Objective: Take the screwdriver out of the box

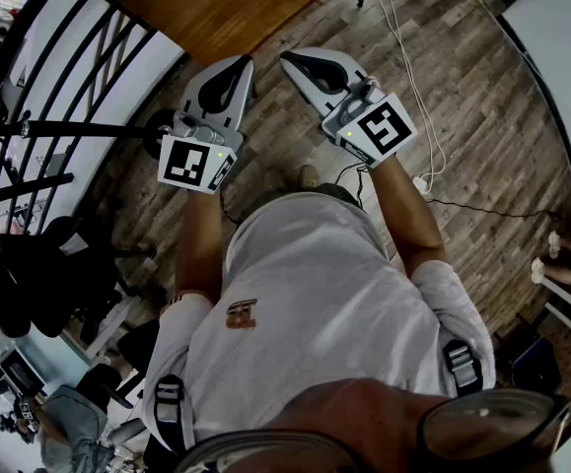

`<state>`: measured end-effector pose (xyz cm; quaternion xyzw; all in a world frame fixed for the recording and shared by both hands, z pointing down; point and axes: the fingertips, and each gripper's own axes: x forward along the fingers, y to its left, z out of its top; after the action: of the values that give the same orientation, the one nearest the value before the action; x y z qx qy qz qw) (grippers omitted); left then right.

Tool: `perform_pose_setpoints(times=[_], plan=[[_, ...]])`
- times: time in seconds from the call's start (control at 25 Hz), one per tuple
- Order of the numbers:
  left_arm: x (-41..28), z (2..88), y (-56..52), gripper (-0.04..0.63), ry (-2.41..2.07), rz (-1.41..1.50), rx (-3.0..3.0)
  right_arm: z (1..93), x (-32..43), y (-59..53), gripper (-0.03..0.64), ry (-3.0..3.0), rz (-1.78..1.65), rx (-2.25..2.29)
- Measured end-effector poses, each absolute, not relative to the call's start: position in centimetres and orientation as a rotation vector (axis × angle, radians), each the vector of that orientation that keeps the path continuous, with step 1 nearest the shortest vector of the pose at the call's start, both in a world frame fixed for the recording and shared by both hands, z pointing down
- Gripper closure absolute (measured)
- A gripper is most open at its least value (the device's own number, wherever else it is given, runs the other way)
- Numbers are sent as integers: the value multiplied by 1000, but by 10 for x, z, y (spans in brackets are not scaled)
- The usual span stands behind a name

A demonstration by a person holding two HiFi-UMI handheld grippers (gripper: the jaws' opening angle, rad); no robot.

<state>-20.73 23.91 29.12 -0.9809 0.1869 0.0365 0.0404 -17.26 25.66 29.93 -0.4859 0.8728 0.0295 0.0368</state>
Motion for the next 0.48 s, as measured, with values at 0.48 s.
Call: perform_pose_setpoints(times=[0.48], plan=[[-172,290,233,577,613,100,-2979,297,-128,260,584,2651,89,-1507]])
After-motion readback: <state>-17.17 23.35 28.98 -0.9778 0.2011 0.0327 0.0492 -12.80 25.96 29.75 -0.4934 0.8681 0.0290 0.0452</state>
